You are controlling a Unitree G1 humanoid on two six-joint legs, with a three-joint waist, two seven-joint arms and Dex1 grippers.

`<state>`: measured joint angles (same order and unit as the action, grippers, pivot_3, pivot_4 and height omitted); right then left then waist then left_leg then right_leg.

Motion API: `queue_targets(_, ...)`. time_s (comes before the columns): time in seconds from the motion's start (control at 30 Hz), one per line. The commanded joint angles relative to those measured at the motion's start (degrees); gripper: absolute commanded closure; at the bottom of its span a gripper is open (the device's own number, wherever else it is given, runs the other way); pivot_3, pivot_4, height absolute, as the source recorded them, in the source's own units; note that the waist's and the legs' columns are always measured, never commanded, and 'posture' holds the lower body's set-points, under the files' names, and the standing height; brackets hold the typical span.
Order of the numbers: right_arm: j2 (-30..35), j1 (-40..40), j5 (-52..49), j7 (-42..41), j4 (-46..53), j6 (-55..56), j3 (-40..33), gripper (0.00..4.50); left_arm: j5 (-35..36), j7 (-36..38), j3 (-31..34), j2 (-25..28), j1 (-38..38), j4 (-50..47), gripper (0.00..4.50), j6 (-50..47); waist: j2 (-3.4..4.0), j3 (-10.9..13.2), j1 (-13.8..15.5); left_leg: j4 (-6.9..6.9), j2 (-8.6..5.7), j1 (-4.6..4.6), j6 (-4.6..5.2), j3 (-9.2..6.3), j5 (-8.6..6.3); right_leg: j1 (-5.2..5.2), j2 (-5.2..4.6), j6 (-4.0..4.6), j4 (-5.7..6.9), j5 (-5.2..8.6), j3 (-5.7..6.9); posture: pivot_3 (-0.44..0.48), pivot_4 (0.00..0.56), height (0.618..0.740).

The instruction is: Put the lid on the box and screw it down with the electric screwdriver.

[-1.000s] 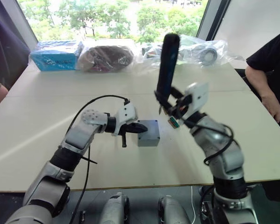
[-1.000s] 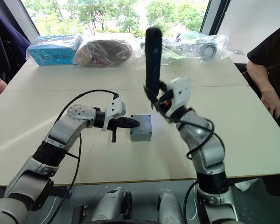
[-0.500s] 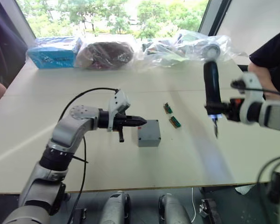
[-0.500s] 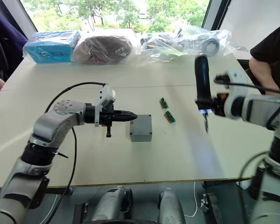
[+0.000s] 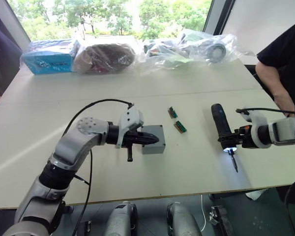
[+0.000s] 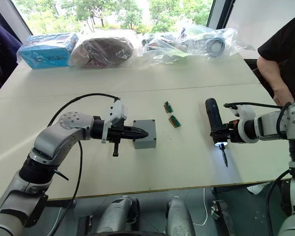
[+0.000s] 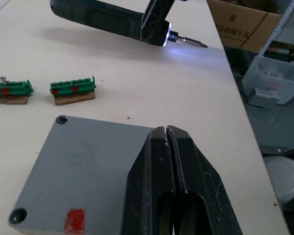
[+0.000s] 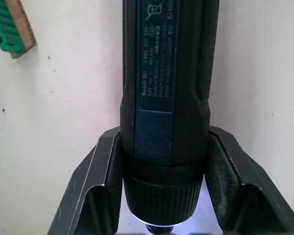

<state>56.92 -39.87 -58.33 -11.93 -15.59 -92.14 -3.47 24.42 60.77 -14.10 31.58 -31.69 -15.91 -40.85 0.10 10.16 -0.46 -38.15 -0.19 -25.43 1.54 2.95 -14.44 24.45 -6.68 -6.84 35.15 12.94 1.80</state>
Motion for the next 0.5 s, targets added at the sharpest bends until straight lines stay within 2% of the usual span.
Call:
queue_targets(0.03,0.10,-1.67,3.61,-2.86,-0.05,-0.35,-0.76,0.75,0.88,-0.51,0.66,0.70,0.16,-2.45,4.50,-0.22,-0.01,0.01,0.17,-0.01,-0.01,-0.01,0.00,-0.01,0.00,0.00,0.00,0.00,0.00,0.00,0.00,0.000,0.150,0.740)
queue_targets(0.1,-0.06,-1.63,5.60,-3.87,0.26,-0.18,-0.88,0.04,0.47,-1.33,0.93,0.98,0.56,-2.31,4.50,-0.45,-0.01,0.01,0.17,-0.05,-0.01,-0.01,-0.01,0.00,0.00,-0.02,-0.01,0.00,0.00,0.00,-0.01,0.000,0.150,0.740)
queue_targets(0.2,0.85,-1.02,8.77,-5.85,3.17,3.28,-0.51,0.01,-0.94,-6.62,3.08,0.66,0.94,-1.67,4.50,-2.00,-0.02,0.01,0.15,-0.08,-0.01,0.00,-0.01,0.00,0.00,-0.05,-0.01,0.00,-0.01,0.00,-0.01,0.000,0.150,0.740)
queue_targets(0.3,0.44,-2.57,9.57,-7.26,6.39,4.75,-3.57,0.01,0.03,-11.17,7.62,0.08,0.70,-0.68,4.50,-3.29,-0.02,0.01,0.00,-0.07,0.00,0.00,-0.01,-0.04,0.00,-0.04,0.00,-0.03,0.01,-0.02,-0.01,0.000,0.150,0.740)
queue_targets(0.33,-0.15,-3.05,9.67,-7.21,8.92,6.88,-5.64,0.01,0.82,-13.27,10.31,-0.65,0.36,0.01,4.50,-3.38,-0.02,0.01,-0.03,-0.07,0.00,0.00,-0.01,-0.04,0.00,-0.03,0.00,-0.07,0.02,-0.04,0.00,0.000,0.150,0.740)
queue_targets(0.37,-2.70,-2.81,10.62,-5.52,13.92,14.22,-9.87,0.01,2.00,-15.90,14.79,-2.67,0.24,1.75,4.50,-0.25,-0.02,0.01,-0.03,-0.07,0.00,0.00,-0.01,-0.05,0.00,-0.03,0.01,-0.11,0.02,-0.06,0.01,0.000,0.150,0.740)
queue_targets(0.43,-5.78,-1.16,13.63,-3.16,22.14,24.28,-14.30,0.01,2.42,-18.27,18.85,-3.18,0.10,4.29,4.50,0.60,-0.04,0.02,-0.35,-0.07,0.01,0.01,-0.01,-0.04,0.01,-0.03,0.01,-0.18,0.02,-0.10,0.00,0.000,0.150,0.740)
queue_targets(0.47,-6.69,-0.20,14.78,-2.09,24.82,25.72,-15.10,0.01,2.20,-18.46,19.32,-2.71,0.21,5.11,4.50,0.05,-0.04,0.02,-0.30,-0.06,0.02,0.01,-0.04,-0.02,0.02,0.00,0.01,-0.21,0.03,-0.11,-0.01,0.000,0.150,0.740)
queue_targets(0.5,-6.69,0.87,14.78,-1.27,26.82,22.66,-14.52,0.01,2.29,-16.90,18.70,-1.57,0.83,5.30,4.50,-0.42,-0.03,0.02,-0.16,-0.03,0.02,0.02,-0.06,-0.05,0.04,0.00,0.03,-0.21,0.05,-0.11,0.01,0.000,0.150,0.740)
